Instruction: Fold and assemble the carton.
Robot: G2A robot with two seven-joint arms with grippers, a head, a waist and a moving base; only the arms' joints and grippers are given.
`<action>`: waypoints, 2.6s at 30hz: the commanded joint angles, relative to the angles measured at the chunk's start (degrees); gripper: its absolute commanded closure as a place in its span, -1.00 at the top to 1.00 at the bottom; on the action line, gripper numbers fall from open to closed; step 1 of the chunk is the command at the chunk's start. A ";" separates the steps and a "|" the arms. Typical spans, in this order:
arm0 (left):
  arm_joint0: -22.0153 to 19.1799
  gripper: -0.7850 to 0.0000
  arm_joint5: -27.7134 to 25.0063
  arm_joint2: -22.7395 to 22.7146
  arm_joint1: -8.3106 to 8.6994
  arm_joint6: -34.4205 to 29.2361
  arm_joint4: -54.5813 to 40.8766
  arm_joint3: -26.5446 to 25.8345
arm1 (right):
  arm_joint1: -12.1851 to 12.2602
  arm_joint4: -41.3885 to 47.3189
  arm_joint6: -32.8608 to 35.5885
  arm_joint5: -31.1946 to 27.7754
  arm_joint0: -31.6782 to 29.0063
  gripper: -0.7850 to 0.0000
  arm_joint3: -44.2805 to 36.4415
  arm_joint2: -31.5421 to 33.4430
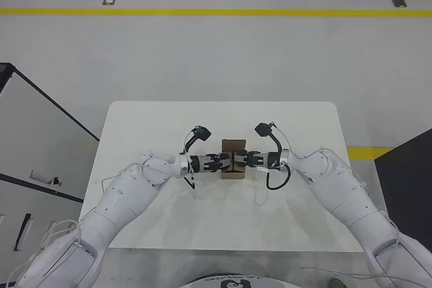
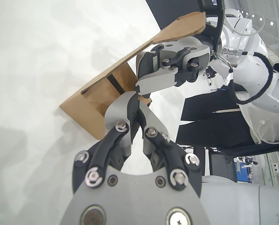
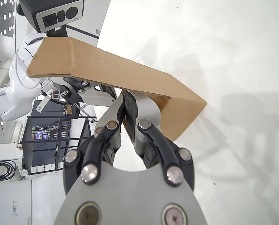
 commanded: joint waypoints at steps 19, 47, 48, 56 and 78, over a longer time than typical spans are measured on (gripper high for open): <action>0.40 -1.00 -0.45 -0.56 -0.29 -0.57 0.33 0.43 | -0.38 -0.82 0.62 0.72 0.12 -1.00 0.19 0.10; 0.97 1.00 -2.05 -2.59 -0.22 -0.08 1.07 -0.66 | -0.10 1.61 1.95 -2.33 -0.93 1.00 -0.02 2.84; 1.15 1.00 -2.43 -2.87 -0.12 -0.01 1.25 -1.20 | 0.12 2.30 2.47 -3.22 -1.27 1.00 -0.29 3.46; 3.67 1.00 -3.13 -5.94 1.20 -1.37 1.46 -6.91 | 2.23 8.62 8.32 -8.53 -4.56 1.00 -3.66 9.35; 8.15 1.00 -8.45 -8.95 2.72 -2.29 -0.36 -10.41 | 4.08 23.29 19.50 -11.60 -4.36 1.00 -4.40 13.47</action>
